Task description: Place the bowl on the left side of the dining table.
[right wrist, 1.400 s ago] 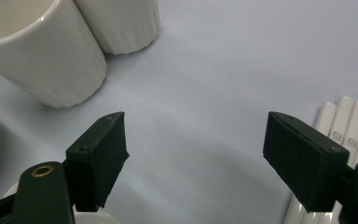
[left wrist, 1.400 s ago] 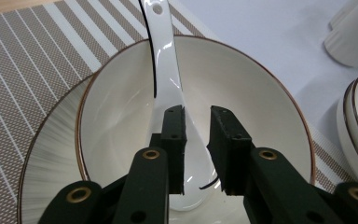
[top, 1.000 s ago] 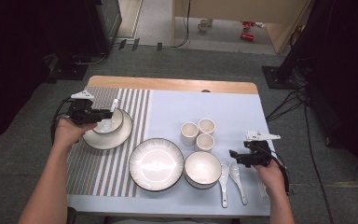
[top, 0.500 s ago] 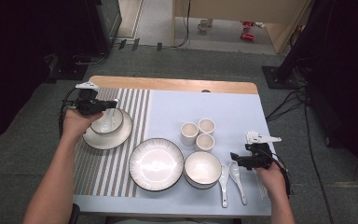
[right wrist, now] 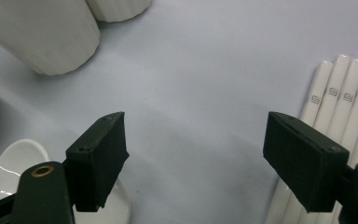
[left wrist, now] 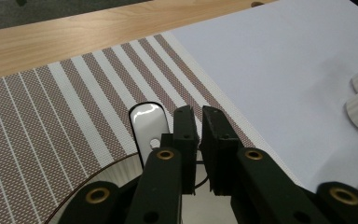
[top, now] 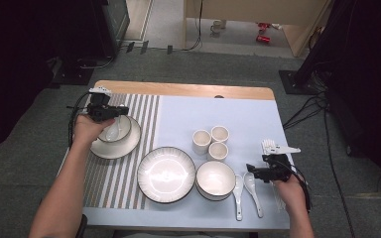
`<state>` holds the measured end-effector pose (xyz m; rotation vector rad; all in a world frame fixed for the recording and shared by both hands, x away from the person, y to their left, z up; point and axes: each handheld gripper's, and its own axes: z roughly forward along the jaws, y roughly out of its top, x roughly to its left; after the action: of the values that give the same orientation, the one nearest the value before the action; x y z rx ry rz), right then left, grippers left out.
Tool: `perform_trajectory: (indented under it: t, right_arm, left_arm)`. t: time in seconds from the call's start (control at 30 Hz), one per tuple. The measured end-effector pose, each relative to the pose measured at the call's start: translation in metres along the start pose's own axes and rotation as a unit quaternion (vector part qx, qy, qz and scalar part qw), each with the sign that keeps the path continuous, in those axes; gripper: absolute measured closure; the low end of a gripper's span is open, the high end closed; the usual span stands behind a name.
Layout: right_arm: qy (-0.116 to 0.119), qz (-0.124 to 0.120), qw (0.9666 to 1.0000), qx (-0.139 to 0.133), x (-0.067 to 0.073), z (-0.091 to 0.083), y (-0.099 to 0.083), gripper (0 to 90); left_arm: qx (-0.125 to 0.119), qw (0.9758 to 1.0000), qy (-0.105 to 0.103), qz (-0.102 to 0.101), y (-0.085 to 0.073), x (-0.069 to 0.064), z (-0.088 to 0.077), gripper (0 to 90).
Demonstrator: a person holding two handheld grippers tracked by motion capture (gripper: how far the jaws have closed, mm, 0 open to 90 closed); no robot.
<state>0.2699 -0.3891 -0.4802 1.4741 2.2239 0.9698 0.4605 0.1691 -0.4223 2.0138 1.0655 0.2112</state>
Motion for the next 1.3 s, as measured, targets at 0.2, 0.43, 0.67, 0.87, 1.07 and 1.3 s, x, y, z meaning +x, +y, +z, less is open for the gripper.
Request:
perform_trajectory:
  t: [0.2, 0.43, 0.67, 0.87, 1.07, 1.3]
  right_arm:
    - [0.001, -0.002, 1.0000, 0.001, 0.000, 0.001, 0.001, 21.4]
    - [0.004, -0.008, 1.0000, 0.002, 0.001, 0.003, 0.003, 21.4]
    - [0.006, -0.009, 0.9999, 0.004, 0.001, 0.006, 0.006, 21.4]
    - [0.006, -0.010, 0.9999, 0.005, 0.001, 0.008, 0.008, 21.4]
    - [0.009, -0.011, 0.9999, 0.004, 0.001, 0.009, 0.011, 21.4]
    - [0.010, -0.010, 0.9999, 0.005, 0.001, 0.012, 0.014, 21.4]
  left_arm:
    - [-0.003, 0.9999, 0.014, 0.008, -0.001, 0.000, -0.002, 72.9]
    - [-0.011, 0.9997, 0.023, 0.000, -0.003, 0.002, -0.007, 57.5]
    - [-0.018, 0.9994, 0.020, -0.022, -0.007, 0.008, -0.013, 46.7]
    - [-0.019, 0.9990, 0.030, -0.025, -0.010, 0.011, -0.019, 43.9]
    - [-0.022, 0.9987, 0.037, -0.026, -0.014, 0.012, -0.026, 43.0]
    - [-0.023, 0.9983, 0.046, -0.027, -0.019, 0.012, -0.032, 42.5]
